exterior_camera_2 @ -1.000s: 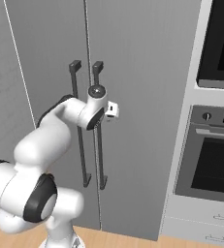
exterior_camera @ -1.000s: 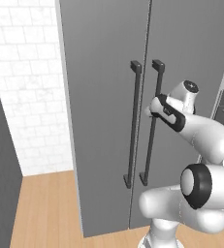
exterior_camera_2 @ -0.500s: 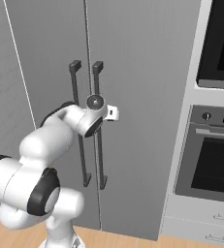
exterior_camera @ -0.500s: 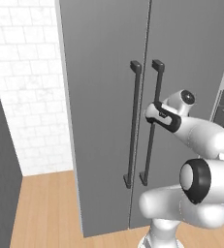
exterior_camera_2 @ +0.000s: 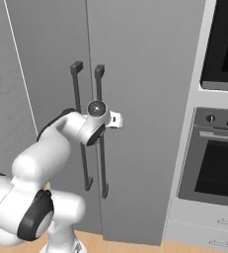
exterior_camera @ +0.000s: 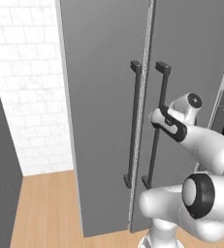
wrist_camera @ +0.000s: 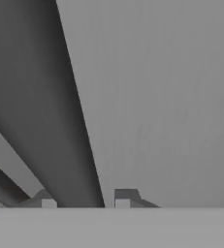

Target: Take the strawberry from the fridge and place it on top of the pancake, located on the dining counter.

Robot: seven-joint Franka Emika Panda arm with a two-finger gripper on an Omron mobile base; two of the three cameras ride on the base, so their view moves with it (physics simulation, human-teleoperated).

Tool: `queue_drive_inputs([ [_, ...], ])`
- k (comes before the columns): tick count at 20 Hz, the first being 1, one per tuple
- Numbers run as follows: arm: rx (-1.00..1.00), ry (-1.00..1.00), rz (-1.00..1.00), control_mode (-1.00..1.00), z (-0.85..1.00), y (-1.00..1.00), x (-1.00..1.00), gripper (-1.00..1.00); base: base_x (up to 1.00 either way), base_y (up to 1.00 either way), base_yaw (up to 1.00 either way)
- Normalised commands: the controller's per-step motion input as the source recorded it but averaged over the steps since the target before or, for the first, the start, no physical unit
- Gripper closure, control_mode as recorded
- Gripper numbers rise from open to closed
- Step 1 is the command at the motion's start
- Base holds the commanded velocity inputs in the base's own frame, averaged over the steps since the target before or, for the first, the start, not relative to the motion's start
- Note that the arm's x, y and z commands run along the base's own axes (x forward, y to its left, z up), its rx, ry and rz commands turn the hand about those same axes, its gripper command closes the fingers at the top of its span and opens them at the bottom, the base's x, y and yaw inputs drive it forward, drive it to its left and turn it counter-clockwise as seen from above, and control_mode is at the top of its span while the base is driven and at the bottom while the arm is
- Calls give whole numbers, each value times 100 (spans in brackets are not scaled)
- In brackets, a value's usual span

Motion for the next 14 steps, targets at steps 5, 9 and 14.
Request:
queue_drive_inputs([
  [5,0,0,-3,-100,5,-87,-88,100,0,0,0],
  [9,0,0,-6,-100,0,-99,-92,100,0,0,0],
  [14,0,2,-9,-100,0,-100,-64,100,0,0,0],
])
